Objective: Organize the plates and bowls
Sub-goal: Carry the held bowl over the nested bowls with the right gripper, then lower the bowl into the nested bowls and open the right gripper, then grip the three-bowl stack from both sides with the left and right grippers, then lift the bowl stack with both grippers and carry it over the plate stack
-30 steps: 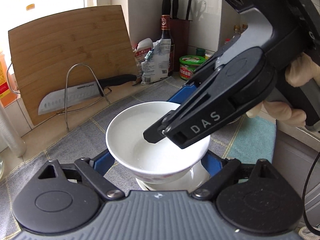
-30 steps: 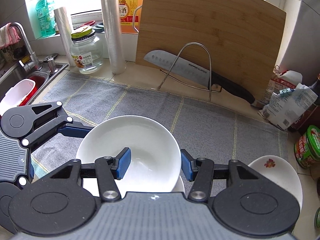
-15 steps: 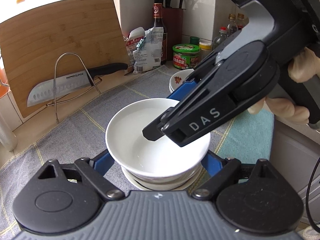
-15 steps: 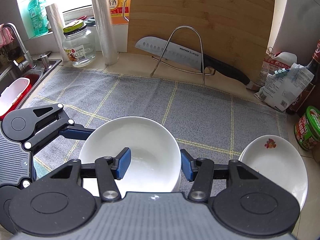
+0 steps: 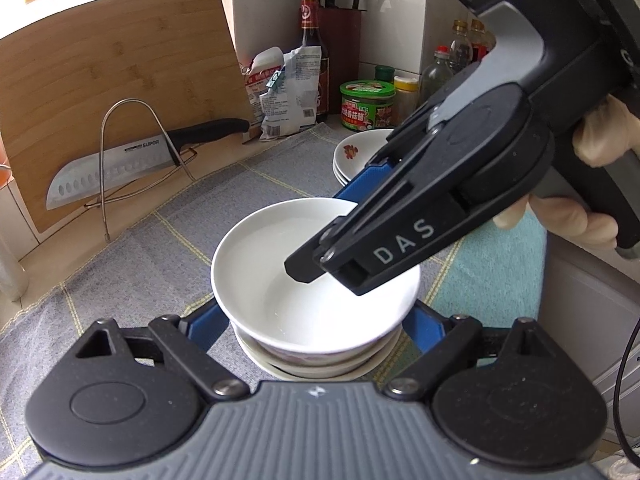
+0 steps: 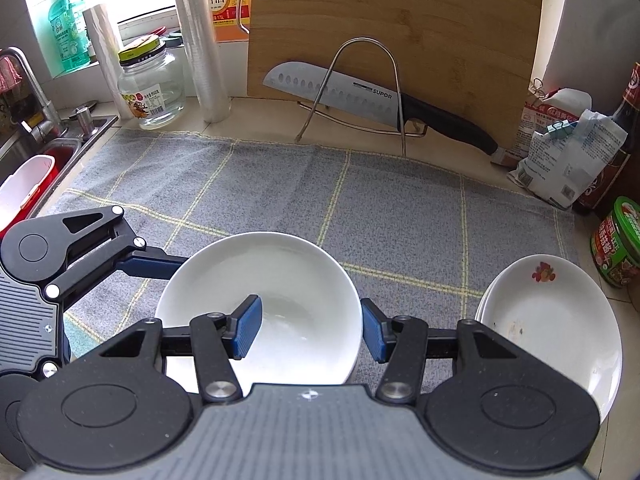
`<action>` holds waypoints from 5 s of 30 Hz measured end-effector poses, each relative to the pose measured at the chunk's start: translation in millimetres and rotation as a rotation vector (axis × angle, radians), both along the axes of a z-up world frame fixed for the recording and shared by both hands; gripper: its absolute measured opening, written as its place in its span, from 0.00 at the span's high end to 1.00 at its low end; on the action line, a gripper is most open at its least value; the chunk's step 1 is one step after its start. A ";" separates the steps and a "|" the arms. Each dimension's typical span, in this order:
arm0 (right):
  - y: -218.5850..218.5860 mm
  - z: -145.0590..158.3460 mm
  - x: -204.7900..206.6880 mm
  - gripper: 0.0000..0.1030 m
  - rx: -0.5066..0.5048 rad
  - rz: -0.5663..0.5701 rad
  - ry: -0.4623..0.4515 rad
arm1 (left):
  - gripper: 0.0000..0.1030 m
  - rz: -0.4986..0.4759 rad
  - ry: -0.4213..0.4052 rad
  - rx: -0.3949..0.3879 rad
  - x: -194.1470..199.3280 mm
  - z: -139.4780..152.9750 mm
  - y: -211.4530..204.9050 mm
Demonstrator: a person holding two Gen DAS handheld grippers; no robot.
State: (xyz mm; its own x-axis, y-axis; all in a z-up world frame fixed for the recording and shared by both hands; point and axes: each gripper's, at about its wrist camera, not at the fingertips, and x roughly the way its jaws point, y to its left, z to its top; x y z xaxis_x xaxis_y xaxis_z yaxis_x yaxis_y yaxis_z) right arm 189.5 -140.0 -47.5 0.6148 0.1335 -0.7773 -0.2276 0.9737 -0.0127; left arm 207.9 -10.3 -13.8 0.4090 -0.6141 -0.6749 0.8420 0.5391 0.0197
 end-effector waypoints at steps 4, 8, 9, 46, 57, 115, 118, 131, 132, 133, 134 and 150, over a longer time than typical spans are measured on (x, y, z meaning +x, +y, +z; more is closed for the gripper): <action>-1.0 -0.8 0.1 0.43 0.003 -0.002 0.001 | 0.11 -0.001 0.006 -0.002 0.8 -0.5 -0.9; -1.0 -1.4 0.8 0.43 0.003 -0.003 0.003 | 0.10 -0.004 0.011 -0.003 1.6 -1.6 -0.5; -1.1 -1.6 1.0 0.43 0.005 -0.004 0.003 | 0.10 -0.005 0.012 -0.004 1.9 -1.8 0.1; -18.0 -17.4 -77.2 0.00 0.019 -0.108 -0.097 | 0.02 -0.111 0.049 0.071 13.1 -36.2 57.0; -12.1 -75.4 -79.5 0.00 -0.140 -0.088 0.004 | 0.02 -0.172 0.070 0.148 18.8 -61.8 37.4; -29.9 -66.0 -13.4 0.17 -0.126 0.546 0.007 | 0.10 -0.443 -0.010 0.176 34.3 -58.1 -1.8; -27.5 -61.6 -12.2 0.18 -0.132 0.578 0.013 | 0.13 -0.487 -0.007 0.178 37.1 -58.2 -0.4; -22.6 -57.5 -1.2 0.19 -0.145 0.622 0.043 | 0.21 -0.568 0.073 0.145 54.5 -55.6 -10.2; -21.5 -57.4 0.5 0.19 -0.149 0.623 0.046 | 0.20 -0.573 0.074 0.143 54.1 -55.8 -9.7; -21.1 -57.3 1.1 0.19 -0.152 0.624 0.049 | 0.20 -0.578 0.076 0.142 54.8 -56.4 -11.0; -21.2 -56.9 0.9 0.19 -0.153 0.624 0.052 | 0.21 -0.583 0.075 0.141 54.9 -56.3 -12.3; -20.9 -52.7 -3.9 0.19 -0.163 0.627 0.030 | 0.21 -0.574 0.037 0.154 47.9 -49.1 -14.0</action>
State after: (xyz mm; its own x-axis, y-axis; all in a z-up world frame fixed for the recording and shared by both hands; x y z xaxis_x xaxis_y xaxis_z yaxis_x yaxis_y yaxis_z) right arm 185.6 -161.0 -100.2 0.4362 0.3389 -0.8336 -0.7551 0.6417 -0.1343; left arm 255.8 -24.3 -62.9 0.0148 -0.6242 -0.7811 0.9996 -0.0089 0.0261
